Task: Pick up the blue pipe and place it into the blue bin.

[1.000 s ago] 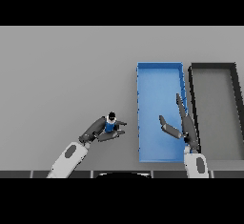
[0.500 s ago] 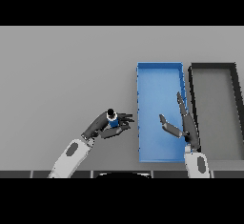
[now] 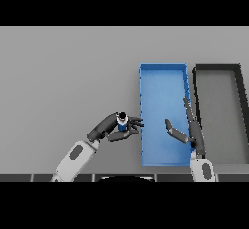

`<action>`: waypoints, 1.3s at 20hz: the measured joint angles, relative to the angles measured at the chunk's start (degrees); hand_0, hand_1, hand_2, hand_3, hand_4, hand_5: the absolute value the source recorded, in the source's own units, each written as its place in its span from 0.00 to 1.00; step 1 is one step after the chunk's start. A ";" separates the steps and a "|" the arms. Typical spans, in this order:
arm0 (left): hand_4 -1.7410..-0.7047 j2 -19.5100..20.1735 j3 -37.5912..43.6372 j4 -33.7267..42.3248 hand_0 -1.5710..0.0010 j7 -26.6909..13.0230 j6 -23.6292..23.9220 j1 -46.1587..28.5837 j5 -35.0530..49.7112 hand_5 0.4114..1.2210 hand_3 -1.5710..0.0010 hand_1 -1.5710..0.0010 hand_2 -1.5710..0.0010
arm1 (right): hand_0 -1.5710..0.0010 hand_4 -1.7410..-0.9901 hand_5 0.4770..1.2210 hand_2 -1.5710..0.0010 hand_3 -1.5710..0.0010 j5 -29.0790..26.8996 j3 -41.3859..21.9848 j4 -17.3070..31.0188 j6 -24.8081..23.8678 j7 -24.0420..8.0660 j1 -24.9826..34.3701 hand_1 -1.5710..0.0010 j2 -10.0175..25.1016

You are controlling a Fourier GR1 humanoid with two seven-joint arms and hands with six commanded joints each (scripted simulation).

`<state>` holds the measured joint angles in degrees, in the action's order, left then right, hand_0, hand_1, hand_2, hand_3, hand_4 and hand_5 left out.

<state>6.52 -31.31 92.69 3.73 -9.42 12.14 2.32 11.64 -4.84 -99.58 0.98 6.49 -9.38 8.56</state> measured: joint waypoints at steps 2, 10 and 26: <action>0.27 0.04 0.89 -0.54 0.00 0.49 -0.34 0.14 -0.09 1.00 0.00 0.00 0.00 | 1.00 0.80 0.22 1.00 1.00 2.31 -1.14 -2.83 -2.94 1.11 -4.39 1.00 -2.33; 0.26 -1.35 1.61 -0.46 0.00 0.07 -1.99 0.44 -1.17 1.00 0.00 0.00 0.00 | 1.00 0.72 0.20 0.94 1.00 0.83 -4.80 -14.82 -5.31 4.40 -16.03 0.99 -8.44; 0.26 -2.72 3.35 0.35 0.00 -0.58 -5.16 0.08 -3.07 1.00 0.00 0.00 0.00 | 1.00 0.60 0.11 0.97 1.00 -15.94 -13.77 -20.79 14.52 -30.24 15.58 1.00 1.65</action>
<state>3.80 -27.97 93.04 3.15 -14.58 12.23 -0.76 -4.31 -18.61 -120.36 15.50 -23.75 6.20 10.21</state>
